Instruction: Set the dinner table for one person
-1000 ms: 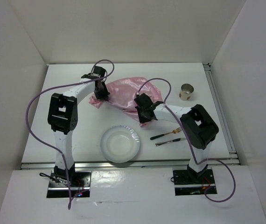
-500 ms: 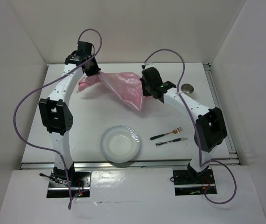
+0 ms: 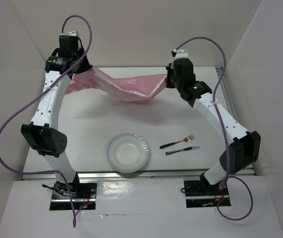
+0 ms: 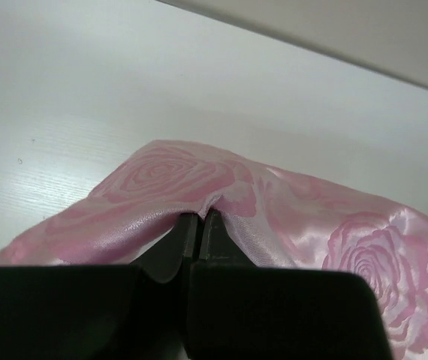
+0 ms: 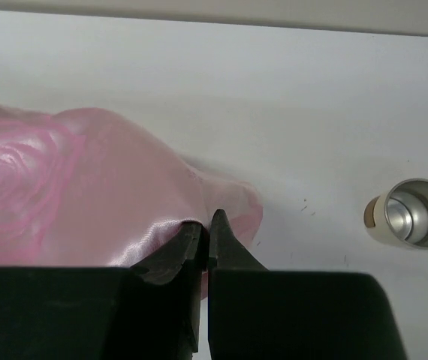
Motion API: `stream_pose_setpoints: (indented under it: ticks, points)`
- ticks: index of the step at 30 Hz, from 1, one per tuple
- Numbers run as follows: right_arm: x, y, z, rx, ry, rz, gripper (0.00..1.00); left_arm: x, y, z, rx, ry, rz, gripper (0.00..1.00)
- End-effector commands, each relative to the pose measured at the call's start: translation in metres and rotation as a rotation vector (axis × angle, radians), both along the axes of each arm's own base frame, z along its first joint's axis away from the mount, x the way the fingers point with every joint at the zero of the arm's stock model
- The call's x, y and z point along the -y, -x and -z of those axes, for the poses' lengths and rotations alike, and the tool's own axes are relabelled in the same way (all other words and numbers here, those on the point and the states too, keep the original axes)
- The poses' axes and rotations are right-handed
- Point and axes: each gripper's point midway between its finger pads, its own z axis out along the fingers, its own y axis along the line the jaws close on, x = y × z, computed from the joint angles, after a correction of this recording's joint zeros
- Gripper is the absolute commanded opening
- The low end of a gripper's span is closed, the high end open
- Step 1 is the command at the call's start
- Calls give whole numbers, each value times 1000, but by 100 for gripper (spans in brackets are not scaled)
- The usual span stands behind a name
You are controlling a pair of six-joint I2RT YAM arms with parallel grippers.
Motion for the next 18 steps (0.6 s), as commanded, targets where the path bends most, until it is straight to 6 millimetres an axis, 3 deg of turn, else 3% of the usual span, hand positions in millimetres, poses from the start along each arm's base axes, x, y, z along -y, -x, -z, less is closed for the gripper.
stream_pose_setpoints:
  ticks: [1,2,3,4,5,6,7,9,10,14,16,17,18]
  points:
    - [1,-27,-29,78,-32,-4,0,1,-23,13,-21,-36,72,0]
    - [0,-39,-26,77,-35,-3,0,4,-28,14,-27,-35,91,0]
    - [4,-50,-44,117,-39,6,0,9,-31,-1,0,-35,131,0]
    - [4,-57,-50,131,-37,-3,0,12,-35,-2,3,-35,150,0]
    - [-3,-71,-39,111,-33,-12,0,13,-45,11,-20,-36,151,0]
    - [1,-80,-42,122,-24,-2,0,13,-49,1,10,-44,156,0]
    - [-1,-88,-66,174,-30,-5,0,13,-52,2,9,-44,156,0]
    - [1,-104,-60,166,-15,3,0,4,-54,0,18,-36,147,0]
    - [0,-108,-72,195,-15,1,0,6,-55,5,12,-31,156,0]
    - [0,-107,-62,175,-7,0,0,3,-43,7,4,-26,169,0]
    - [4,-96,-70,192,-27,5,0,5,-37,13,-10,-25,187,0]
    - [6,-89,-50,149,-12,4,0,6,-29,10,-13,-28,200,0]
    - [8,-83,-49,148,-25,8,0,6,-25,12,-27,-27,200,0]
